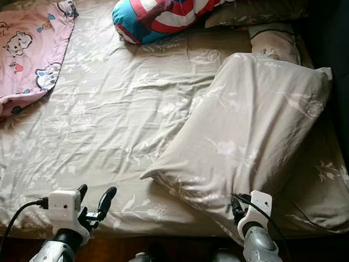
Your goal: Clean up the room
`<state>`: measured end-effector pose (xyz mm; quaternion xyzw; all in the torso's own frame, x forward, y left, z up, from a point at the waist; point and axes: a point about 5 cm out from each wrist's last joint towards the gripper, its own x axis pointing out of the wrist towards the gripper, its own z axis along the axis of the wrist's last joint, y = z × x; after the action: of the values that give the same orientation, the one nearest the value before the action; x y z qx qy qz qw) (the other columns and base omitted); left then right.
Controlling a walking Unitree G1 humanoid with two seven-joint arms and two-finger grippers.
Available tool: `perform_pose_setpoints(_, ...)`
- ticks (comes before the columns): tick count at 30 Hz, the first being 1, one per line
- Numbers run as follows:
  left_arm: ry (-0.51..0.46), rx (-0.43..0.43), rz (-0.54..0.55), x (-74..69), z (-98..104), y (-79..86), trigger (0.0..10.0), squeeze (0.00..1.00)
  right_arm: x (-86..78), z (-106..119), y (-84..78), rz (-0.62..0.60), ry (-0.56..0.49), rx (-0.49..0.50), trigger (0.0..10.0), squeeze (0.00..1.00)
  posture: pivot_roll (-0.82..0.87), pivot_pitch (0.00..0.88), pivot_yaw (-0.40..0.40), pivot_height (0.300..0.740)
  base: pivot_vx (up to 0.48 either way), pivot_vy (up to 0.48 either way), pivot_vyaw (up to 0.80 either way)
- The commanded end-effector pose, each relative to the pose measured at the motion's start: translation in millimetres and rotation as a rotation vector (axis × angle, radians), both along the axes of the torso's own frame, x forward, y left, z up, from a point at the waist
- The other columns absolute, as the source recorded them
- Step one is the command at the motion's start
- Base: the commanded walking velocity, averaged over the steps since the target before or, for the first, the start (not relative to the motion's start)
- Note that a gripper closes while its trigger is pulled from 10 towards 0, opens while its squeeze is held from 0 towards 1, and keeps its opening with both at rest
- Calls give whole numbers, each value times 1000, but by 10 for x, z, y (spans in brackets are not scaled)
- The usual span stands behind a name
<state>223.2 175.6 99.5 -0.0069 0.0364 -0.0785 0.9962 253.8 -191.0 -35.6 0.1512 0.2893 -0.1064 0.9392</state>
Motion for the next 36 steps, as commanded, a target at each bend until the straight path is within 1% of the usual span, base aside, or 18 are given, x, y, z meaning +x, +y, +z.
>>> perform_pose_setpoints(1,44,-7,19,-31,-104,29,10000,0,-259,-231,212,50,132,45,0,0,46,363,150,740,0,0,0)
perform_pose_setpoints(8,40,-20,33,46,-165,9,10000,0,-289,-245,183,46,134,33,0,0,24,311,123,740,0,0,0)
perform_pose_setpoints(16,34,-28,40,79,-196,-7,10000,0,-358,-285,165,40,152,26,0,0,15,281,108,740,0,0,0)
perform_pose_setpoints(18,23,-34,52,139,-219,4,10000,0,-351,-273,102,25,154,-8,0,0,-7,250,93,740,0,0,0)
perform_pose_setpoints(20,21,-36,56,158,-228,4,10000,0,-334,-257,60,17,152,-28,0,0,-9,247,91,740,0,0,0)
perform_pose_setpoints(21,21,-40,63,176,-242,11,10000,0,-305,-224,-35,-24,146,-59,0,0,-21,234,87,740,0,0,0)
perform_pose_setpoints(23,21,-42,67,185,-249,15,10000,0,-286,-199,-95,-52,137,-76,0,0,-21,234,87,740,0,0,0)
perform_pose_setpoints(24,20,-44,68,198,-254,12,10000,0,-262,-170,-156,-75,128,-94,0,0,-34,223,83,740,0,0,0)
perform_pose_setpoints(26,19,-46,69,241,-275,2,10000,0,-179,-52,-376,-136,91,-174,0,0,-49,214,79,740,0,0,0)
perform_pose_setpoints(27,18,-45,69,250,-280,0,10000,0,-169,-36,-400,-141,87,-186,0,0,-55,211,78,740,0,0,0)
perform_pose_setpoints(28,15,-47,72,263,-291,4,10000,0,-155,25,-541,-186,77,-234,0,0,-71,202,74,740,0,0,0)
perform_pose_setpoints(29,15,-47,72,263,-291,4,10000,0,-155,25,-541,-186,77,-234,0,0,-71,202,74,740,0,0,0)
perform_pose_setpoints(30,14,-51,76,290,-309,5,10000,0,-143,112,-729,-250,63,-284,0,0,-87,192,68,740,0,0,0)
perform_pose_setpoints(31,14,-53,79,310,-324,5,10000,0,-144,179,-865,-289,53,-323,0,0,-93,187,66,740,0,0,0)
perform_pose_setpoints(32,14,-54,82,321,-335,7,10000,0,-147,214,-936,-305,48,-342,0,0,-99,183,64,740,0,0,0)
perform_pose_setpoints(33,14,-54,82,321,-335,7,10000,0,-147,214,-936,-305,48,-342,0,0,-99,183,64,740,0,0,0)
perform_pose_setpoints(34,14,-56,85,328,-340,7,10000,0,-151,237,-979,-316,45,-355,0,0,-103,180,62,740,0,0,0)
perform_pose_setpoints(36,10,-61,91,364,-352,4,10000,0,-185,366,-1215,-406,25,-417,0,0,-112,169,59,740,0,0,0)
